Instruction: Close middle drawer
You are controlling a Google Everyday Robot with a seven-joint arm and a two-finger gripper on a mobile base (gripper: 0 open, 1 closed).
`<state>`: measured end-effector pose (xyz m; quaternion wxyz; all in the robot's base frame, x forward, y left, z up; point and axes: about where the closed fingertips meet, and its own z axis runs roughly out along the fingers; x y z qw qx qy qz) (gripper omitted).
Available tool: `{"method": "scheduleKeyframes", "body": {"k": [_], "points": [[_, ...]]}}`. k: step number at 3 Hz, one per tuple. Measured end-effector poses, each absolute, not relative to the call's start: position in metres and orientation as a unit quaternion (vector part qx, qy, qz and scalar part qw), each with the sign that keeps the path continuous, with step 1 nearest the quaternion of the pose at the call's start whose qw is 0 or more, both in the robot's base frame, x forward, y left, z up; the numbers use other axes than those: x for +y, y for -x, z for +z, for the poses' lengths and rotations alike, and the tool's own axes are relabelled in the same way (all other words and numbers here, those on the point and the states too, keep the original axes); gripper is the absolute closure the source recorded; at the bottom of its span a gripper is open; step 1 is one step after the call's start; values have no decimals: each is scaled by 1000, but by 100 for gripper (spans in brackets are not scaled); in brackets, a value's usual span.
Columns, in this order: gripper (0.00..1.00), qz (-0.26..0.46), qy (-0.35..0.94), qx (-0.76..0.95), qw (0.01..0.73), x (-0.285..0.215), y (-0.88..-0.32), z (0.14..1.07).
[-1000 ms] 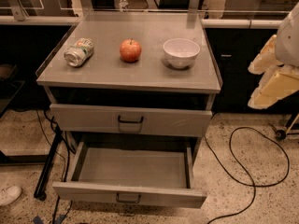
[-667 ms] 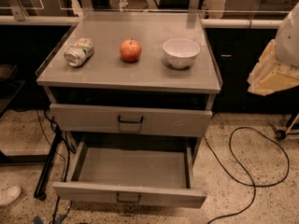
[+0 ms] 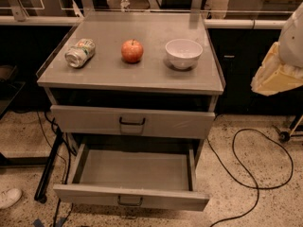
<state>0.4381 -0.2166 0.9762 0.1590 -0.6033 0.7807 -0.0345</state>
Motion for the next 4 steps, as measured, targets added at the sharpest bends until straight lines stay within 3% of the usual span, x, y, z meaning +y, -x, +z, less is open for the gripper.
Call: {"method": "scheduleKeyframes", "body": {"k": [4], "points": [[100, 66, 539, 832, 113, -187, -360, 813]]}}
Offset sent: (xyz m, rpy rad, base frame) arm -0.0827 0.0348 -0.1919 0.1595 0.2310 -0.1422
